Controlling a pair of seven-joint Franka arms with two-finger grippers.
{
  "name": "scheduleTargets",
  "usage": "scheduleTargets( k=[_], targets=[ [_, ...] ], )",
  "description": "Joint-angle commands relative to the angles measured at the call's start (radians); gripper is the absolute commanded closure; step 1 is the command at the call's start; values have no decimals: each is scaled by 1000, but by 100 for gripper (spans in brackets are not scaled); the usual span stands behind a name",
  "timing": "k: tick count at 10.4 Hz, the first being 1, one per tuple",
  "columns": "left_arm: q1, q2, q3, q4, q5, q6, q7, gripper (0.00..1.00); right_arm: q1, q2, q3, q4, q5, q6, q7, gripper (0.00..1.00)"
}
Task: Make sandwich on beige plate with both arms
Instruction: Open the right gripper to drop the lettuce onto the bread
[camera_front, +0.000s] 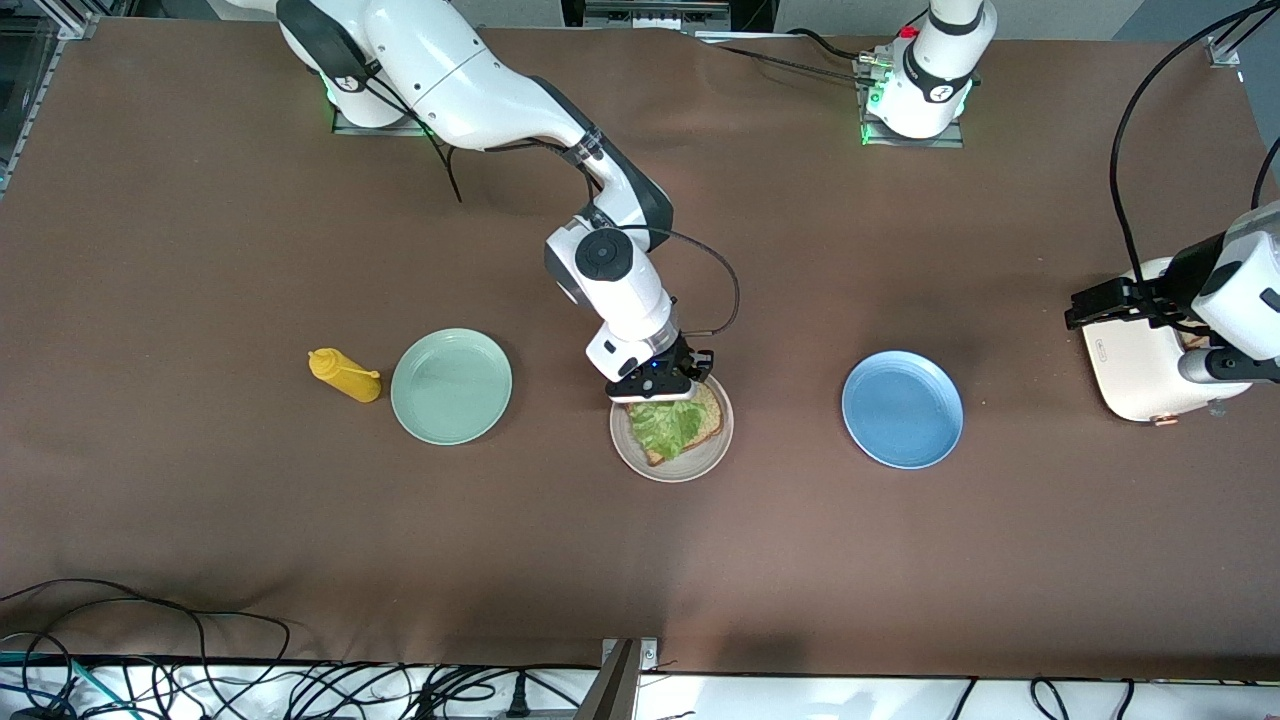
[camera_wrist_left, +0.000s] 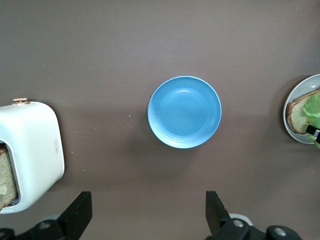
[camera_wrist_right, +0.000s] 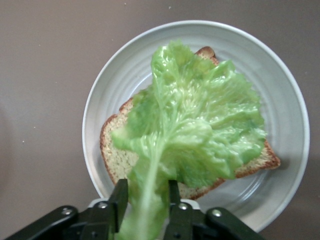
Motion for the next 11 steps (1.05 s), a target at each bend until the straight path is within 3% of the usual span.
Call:
scheduleTargets(
  k=[1,6,11],
  targets=[
    [-1,-7,-3,10,16,-15,22,0,-18,-44,-1,-11,-20,-48,-5,0],
    [-2,-7,-3,10,15,-15,22,0,-90,-212,14,-135,-17,-191,-124,0],
    [-1,-7,-14,10,18,-15,20,0,-270,-472,101,-319,-12,-406,-383,0]
  ],
)
